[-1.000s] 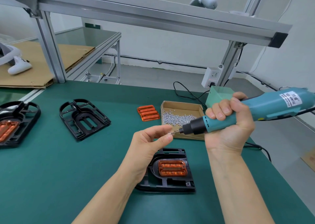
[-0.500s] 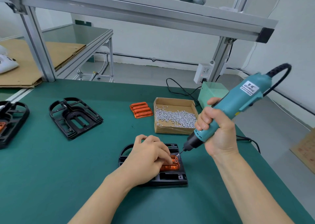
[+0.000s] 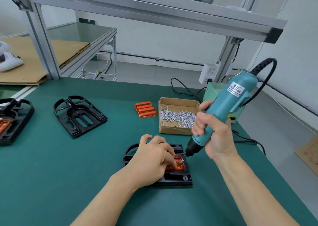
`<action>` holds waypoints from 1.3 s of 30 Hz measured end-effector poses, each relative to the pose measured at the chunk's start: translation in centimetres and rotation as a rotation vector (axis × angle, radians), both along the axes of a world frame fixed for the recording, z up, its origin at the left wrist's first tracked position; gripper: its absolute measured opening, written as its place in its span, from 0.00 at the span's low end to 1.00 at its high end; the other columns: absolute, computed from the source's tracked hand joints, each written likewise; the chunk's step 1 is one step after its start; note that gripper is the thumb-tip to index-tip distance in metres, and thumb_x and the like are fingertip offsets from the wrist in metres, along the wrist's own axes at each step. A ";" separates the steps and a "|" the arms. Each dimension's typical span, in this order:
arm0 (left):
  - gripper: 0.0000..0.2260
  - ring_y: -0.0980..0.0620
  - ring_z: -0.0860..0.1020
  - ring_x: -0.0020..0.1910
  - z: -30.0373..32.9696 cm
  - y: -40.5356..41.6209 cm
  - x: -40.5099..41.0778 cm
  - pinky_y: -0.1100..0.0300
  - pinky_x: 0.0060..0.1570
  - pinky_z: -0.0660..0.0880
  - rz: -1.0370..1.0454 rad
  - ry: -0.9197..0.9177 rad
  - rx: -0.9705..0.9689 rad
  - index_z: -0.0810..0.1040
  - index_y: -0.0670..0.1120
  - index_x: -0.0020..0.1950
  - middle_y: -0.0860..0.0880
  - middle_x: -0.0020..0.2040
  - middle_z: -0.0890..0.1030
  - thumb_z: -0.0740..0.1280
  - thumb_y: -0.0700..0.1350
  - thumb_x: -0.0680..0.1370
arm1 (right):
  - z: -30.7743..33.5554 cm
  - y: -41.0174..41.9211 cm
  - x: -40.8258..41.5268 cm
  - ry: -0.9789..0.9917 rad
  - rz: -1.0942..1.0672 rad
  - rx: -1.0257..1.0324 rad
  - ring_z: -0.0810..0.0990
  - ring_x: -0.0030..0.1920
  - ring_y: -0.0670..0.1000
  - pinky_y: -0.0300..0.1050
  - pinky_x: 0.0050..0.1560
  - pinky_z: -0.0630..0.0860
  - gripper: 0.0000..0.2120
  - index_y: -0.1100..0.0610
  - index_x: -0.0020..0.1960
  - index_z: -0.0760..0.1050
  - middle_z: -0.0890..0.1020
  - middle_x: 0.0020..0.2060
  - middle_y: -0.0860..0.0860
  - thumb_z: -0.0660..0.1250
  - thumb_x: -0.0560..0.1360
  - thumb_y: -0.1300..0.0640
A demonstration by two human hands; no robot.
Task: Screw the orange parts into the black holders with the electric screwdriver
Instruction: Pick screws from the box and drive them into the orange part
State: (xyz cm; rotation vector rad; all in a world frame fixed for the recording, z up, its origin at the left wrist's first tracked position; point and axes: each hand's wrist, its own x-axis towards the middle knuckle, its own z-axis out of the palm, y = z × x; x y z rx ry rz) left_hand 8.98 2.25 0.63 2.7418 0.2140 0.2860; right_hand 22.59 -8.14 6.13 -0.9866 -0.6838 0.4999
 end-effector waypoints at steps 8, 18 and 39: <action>0.16 0.60 0.61 0.65 -0.3 0.0 0.1 0.57 0.67 0.43 0.000 0.002 0.034 0.81 0.60 0.57 0.64 0.60 0.74 0.60 0.42 0.79 | 0.2 0.6 -0.1 -0.112 0.103 -0.057 0.64 0.21 0.48 0.38 0.26 0.66 0.08 0.53 0.41 0.74 0.67 0.24 0.50 0.65 0.67 0.65; 0.16 0.59 0.60 0.64 -0.4 0.0 0.1 0.58 0.66 0.43 -0.008 -0.007 0.011 0.81 0.59 0.57 0.63 0.60 0.74 0.60 0.42 0.79 | 0.1 0.5 -0.1 -0.139 0.178 -0.057 0.65 0.22 0.48 0.40 0.27 0.68 0.10 0.52 0.44 0.75 0.67 0.24 0.51 0.68 0.66 0.65; 0.16 0.60 0.62 0.63 -0.4 -0.1 0.2 0.60 0.65 0.43 0.016 -0.011 0.013 0.82 0.59 0.56 0.63 0.59 0.74 0.60 0.41 0.78 | 0.1 0.6 -0.4 -0.264 0.228 -0.076 0.67 0.22 0.48 0.44 0.31 0.71 0.08 0.52 0.40 0.73 0.68 0.26 0.52 0.71 0.64 0.59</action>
